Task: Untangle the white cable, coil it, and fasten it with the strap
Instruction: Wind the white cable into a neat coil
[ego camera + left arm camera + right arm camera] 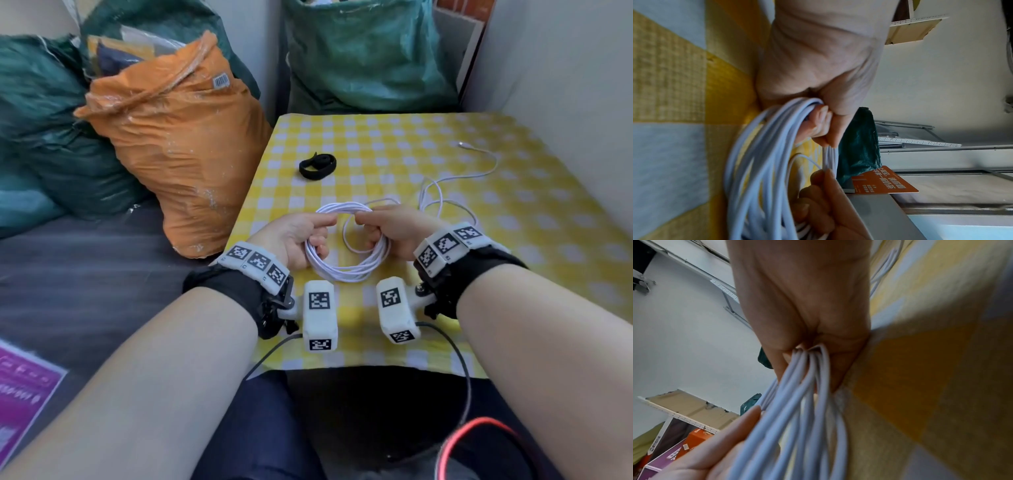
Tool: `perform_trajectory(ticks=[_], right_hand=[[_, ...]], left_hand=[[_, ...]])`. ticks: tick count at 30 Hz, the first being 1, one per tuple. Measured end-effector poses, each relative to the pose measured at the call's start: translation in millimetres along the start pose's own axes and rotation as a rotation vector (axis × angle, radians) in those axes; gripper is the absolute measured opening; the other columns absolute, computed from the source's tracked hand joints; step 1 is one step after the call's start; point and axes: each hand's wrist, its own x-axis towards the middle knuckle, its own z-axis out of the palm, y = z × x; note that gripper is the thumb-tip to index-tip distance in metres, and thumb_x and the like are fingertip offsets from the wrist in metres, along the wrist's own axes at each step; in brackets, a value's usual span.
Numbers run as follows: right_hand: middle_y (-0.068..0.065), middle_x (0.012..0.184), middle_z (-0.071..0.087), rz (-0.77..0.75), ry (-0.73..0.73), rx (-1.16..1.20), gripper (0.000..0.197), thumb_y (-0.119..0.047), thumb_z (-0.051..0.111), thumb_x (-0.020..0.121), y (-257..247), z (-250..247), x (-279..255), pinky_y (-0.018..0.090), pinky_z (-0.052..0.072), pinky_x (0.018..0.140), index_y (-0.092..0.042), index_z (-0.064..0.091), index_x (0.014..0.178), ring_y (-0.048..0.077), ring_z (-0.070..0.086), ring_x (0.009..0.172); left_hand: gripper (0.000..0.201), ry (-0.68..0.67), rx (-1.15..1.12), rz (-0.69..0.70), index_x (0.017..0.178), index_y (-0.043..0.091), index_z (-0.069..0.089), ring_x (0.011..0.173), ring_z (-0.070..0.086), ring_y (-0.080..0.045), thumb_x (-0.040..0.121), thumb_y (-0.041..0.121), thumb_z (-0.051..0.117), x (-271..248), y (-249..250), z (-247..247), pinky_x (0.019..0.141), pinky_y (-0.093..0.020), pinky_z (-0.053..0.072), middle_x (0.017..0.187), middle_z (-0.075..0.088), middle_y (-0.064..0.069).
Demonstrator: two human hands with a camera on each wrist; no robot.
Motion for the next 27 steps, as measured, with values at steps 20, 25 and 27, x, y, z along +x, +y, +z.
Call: perform_trajectory(ticks=[20,25,27], right_hand=[[-0.002,0.059,0.035,-0.032,-0.178,-0.336,0.018,-0.016,0.048,0.097,-2.4,-1.6,-6.3,0.019,0.030,0.037,-0.013,0.051,0.080,0.004,0.034,0.035],[-0.002,0.058,0.034,-0.015,-0.240,-0.337,0.012,-0.014,0.049,0.097,-11.6,-0.3,-12.9,0.018,0.031,0.038,-0.010,0.056,0.088,0.005,0.031,0.039],[-0.003,0.058,0.032,-0.030,-0.244,-0.281,0.009,-0.014,0.050,0.097,-18.4,-2.2,-16.4,0.017,0.031,0.039,-0.009,0.055,0.092,0.006,0.029,0.042]], left_hand=[[0.024,-0.096,0.378,-0.087,0.076,0.011,0.062,0.042,0.049,-0.009,0.087,0.032,0.065,4.2,9.6,2.3,0.052,-0.024,0.053,0.052,0.051,0.001],[0.023,-0.155,0.383,-0.099,0.085,0.015,0.057,0.033,0.022,-0.003,0.089,0.037,0.060,2.2,13.3,2.1,0.035,-0.014,0.031,0.044,0.027,0.009],[0.031,-0.155,0.388,-0.069,0.075,0.015,0.050,0.033,0.020,-0.003,0.089,0.041,0.059,-0.2,17.0,3.7,0.035,-0.014,0.028,0.044,0.025,0.010]])
